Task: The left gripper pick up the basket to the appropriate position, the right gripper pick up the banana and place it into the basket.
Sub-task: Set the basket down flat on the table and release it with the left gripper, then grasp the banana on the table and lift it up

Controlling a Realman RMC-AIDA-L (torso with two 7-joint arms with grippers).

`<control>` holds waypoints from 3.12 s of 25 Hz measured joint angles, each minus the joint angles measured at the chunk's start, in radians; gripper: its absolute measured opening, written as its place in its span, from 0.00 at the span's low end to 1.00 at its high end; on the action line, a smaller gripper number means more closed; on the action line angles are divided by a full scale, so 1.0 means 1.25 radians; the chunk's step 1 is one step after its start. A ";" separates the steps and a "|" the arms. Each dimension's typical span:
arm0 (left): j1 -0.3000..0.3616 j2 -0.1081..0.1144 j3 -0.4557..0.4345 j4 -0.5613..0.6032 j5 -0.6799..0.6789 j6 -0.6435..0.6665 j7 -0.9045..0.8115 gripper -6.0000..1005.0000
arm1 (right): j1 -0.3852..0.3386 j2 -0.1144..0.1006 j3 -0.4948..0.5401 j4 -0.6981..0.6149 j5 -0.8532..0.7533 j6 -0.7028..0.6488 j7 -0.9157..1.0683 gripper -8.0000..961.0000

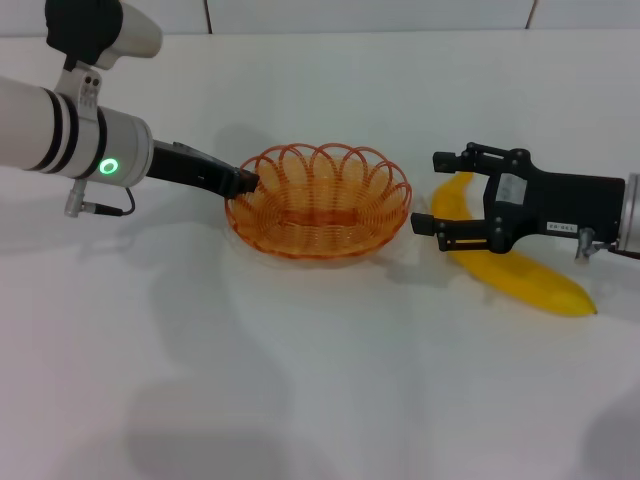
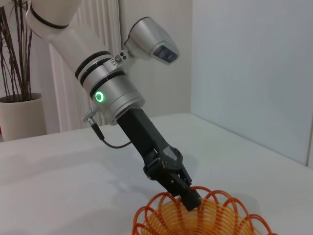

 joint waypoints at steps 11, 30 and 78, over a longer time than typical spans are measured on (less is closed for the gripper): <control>0.000 0.000 -0.001 0.003 0.000 0.015 -0.003 0.11 | -0.004 -0.001 0.000 0.000 0.000 0.000 0.000 0.87; 0.324 -0.002 0.002 0.329 -0.297 0.353 0.257 0.60 | -0.040 -0.007 0.073 -0.003 0.000 -0.008 -0.001 0.87; 0.493 0.001 -0.005 0.096 -0.496 0.368 0.834 0.87 | -0.023 0.000 -0.026 -0.074 -0.196 0.148 0.360 0.61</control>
